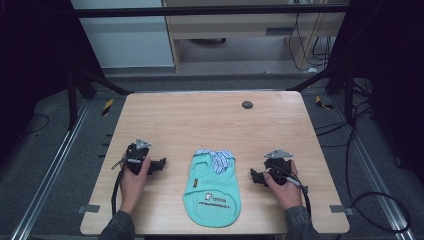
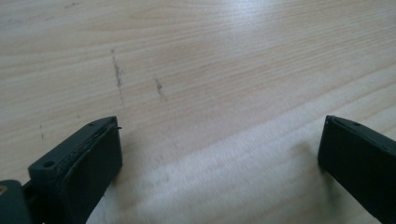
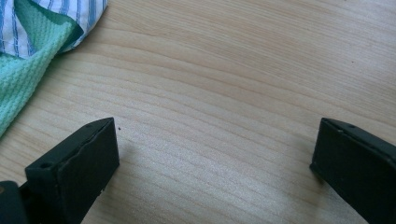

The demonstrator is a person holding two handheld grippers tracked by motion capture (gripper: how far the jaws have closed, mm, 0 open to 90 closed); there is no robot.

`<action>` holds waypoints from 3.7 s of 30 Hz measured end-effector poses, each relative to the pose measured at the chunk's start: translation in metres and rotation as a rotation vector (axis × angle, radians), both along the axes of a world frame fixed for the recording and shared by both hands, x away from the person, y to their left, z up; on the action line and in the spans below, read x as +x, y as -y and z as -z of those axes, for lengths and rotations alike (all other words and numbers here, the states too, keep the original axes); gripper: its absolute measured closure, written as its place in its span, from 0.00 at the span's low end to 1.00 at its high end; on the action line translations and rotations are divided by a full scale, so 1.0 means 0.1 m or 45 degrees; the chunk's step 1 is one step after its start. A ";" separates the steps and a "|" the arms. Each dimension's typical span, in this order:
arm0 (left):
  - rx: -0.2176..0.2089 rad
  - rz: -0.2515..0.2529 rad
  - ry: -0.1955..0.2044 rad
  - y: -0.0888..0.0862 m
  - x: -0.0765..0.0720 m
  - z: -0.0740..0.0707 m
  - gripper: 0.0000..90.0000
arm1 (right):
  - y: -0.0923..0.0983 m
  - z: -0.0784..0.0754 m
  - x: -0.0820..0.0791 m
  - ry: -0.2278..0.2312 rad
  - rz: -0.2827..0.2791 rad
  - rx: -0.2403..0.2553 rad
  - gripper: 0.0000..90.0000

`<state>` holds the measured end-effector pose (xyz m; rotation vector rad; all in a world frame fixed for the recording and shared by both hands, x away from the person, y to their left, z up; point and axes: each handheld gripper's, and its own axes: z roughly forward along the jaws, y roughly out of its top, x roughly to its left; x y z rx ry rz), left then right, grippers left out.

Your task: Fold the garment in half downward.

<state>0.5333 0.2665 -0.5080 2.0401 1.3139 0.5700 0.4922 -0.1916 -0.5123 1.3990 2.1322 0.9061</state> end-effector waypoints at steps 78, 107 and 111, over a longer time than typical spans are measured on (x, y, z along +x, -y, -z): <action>0.059 0.484 -0.181 1.31 0.56 -0.23 0.41 | -0.94 -0.28 0.74 -0.104 -0.394 -0.020 0.72; -0.029 0.596 -0.167 1.31 0.40 -0.42 0.94 | -0.97 -0.46 0.64 -0.113 -0.522 -0.035 0.93; -0.017 0.614 -0.138 1.31 0.38 -0.51 0.94 | -0.96 -0.55 0.60 -0.086 -0.532 -0.036 0.93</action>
